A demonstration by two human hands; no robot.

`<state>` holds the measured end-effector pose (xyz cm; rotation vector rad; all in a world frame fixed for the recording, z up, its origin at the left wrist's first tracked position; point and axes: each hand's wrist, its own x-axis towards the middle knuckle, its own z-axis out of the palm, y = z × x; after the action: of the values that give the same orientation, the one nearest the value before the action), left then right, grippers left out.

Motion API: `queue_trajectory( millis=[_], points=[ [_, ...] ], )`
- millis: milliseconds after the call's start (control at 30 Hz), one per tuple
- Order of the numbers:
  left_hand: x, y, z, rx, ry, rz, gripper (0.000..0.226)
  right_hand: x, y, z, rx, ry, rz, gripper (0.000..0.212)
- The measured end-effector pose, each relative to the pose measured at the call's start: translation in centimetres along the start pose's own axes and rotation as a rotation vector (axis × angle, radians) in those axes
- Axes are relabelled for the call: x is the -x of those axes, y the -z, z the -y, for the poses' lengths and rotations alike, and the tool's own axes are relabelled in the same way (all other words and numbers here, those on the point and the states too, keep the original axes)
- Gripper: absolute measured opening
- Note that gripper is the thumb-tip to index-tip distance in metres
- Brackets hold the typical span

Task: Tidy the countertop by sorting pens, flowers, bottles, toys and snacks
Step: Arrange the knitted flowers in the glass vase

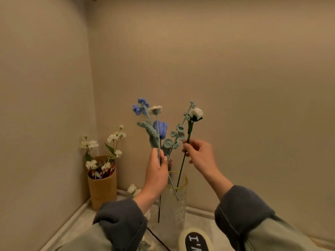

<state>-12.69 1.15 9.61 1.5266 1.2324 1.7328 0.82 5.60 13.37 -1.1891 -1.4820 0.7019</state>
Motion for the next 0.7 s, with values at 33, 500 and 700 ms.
queue_trajectory(
  millis=[33, 500, 700],
  points=[
    [0.1, 0.1, 0.1, 0.011, 0.005, 0.001, 0.025, 0.3, -0.3, -0.9, 0.028, -0.036, 0.035, 0.012],
    [1.3, 0.3, 0.5, 0.098, 0.081, 0.025, 0.022, 4.5, -2.8, -7.2, -0.100, -0.343, -0.053, 0.025],
    [2.0, -0.1, -0.2, 0.099, 0.040, 0.040, 0.023, 4.4, -1.2, -1.3, -0.208, -0.025, -0.277, 0.011]
  ],
)
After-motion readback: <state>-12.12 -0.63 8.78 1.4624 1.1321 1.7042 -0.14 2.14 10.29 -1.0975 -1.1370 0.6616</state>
